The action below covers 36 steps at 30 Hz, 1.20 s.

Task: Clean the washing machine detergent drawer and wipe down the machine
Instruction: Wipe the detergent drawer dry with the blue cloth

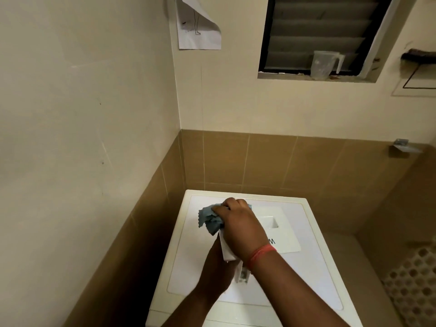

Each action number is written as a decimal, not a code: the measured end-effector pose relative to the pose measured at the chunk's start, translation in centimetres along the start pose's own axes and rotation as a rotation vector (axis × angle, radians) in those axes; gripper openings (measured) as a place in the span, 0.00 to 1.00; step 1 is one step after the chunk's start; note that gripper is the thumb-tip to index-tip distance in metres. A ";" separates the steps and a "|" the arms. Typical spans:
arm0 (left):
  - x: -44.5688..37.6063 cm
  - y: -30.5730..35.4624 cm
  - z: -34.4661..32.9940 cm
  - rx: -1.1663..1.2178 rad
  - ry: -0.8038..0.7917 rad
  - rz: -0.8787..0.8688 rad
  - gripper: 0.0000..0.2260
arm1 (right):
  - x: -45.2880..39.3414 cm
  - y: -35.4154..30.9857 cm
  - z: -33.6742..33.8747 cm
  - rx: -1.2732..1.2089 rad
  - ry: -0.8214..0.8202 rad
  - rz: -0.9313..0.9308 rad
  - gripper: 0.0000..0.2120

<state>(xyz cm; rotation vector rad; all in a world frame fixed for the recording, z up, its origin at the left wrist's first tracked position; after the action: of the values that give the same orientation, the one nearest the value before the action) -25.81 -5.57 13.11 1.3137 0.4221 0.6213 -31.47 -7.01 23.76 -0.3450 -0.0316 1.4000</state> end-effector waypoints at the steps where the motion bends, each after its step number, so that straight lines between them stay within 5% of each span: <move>1: -0.5 -0.3 0.7 -0.091 0.086 -0.053 0.35 | 0.2 -0.2 0.1 -0.001 -0.006 0.005 0.18; 3: 0.0 0.0 1.9 -0.169 0.189 -0.112 0.34 | 2.2 -0.7 0.6 -0.084 0.045 0.006 0.18; 8: 0.0 -2.3 1.0 -0.035 0.100 -0.036 0.02 | 7.5 -1.2 1.3 -0.150 0.085 0.063 0.17; 11: -0.3 -2.0 1.5 0.017 0.154 -0.024 0.06 | 5.3 -1.4 1.4 -0.106 0.114 0.050 0.21; 13: -0.1 -1.7 0.9 0.162 0.112 -0.005 0.18 | 2.6 -0.7 0.6 -0.081 0.061 0.001 0.23; 16: 0.0 -1.3 0.2 0.229 0.067 0.030 0.08 | 0.4 -0.3 0.0 -0.050 0.048 0.017 0.21; 19: 0.1 -0.5 0.1 0.124 0.019 -0.047 0.18 | 1.8 1.5 0.0 -0.056 0.075 0.021 0.24; 25: -1.0 -1.8 0.3 0.306 0.066 -0.078 0.21 | 5.9 10.7 2.4 -0.073 0.188 -0.298 0.30; 32: -0.6 -2.0 1.0 0.176 0.129 -0.032 0.14 | 2.4 0.8 -0.6 -0.115 0.079 -0.005 0.24; 36: -0.8 -2.9 1.0 0.067 0.121 -0.054 0.20 | 3.2 3.4 -0.1 -0.126 0.100 -0.056 0.23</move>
<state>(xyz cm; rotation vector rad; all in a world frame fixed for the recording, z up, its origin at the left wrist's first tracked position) -25.27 -7.27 10.45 1.3276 0.5795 0.6481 -34.17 -3.52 22.19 -0.5151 -0.0471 1.3272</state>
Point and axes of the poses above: each hand's wrist, its own x-axis away from the middle knuckle, its own z-axis out of the back of the hand, y = z × x, the point moved 9 cm from there along -x, towards the middle knuckle, and after that the axes turned 7 degrees about -y, right-handed, at the moved point
